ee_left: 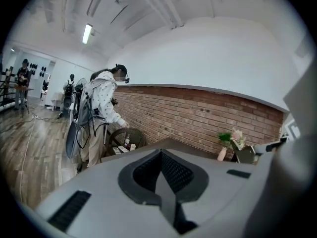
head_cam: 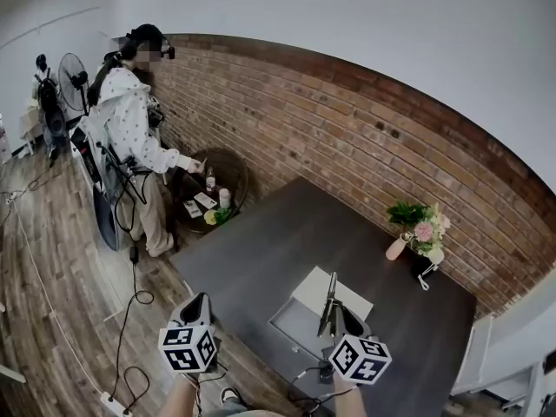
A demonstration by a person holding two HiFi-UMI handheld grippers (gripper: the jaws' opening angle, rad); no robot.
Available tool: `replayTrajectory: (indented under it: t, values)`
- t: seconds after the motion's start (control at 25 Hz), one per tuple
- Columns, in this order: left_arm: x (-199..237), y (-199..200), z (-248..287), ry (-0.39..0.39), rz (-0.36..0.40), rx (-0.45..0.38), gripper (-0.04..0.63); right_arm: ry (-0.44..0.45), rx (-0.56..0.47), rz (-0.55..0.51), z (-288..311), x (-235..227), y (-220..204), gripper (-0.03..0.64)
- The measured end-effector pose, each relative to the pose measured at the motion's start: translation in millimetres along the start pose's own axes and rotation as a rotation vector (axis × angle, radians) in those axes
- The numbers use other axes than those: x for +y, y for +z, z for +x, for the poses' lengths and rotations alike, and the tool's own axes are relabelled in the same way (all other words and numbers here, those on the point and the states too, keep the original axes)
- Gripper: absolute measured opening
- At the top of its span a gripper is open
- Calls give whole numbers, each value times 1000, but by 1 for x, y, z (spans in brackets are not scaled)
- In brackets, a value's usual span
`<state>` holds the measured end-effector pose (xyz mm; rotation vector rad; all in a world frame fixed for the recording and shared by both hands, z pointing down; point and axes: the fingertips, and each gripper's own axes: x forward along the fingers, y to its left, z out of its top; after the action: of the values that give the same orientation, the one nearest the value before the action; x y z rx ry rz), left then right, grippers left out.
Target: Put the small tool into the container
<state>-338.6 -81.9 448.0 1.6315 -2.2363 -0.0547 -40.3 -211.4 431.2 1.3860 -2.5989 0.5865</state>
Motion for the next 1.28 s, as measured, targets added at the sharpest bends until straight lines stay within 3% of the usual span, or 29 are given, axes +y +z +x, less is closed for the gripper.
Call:
replayTrajectory:
  t: [0.28,0.52,1.28]
  values:
    - [14,17,59,-120,40,36,0,-97,-29,47,22,15,1,18]
    - [-1,5,101,-195,10,74,0,-181,-16,38,17,-2,-5,18]
    - [-78,-33,130,-317,52,174,0,-267,25,32,-5,-46,-11,18]
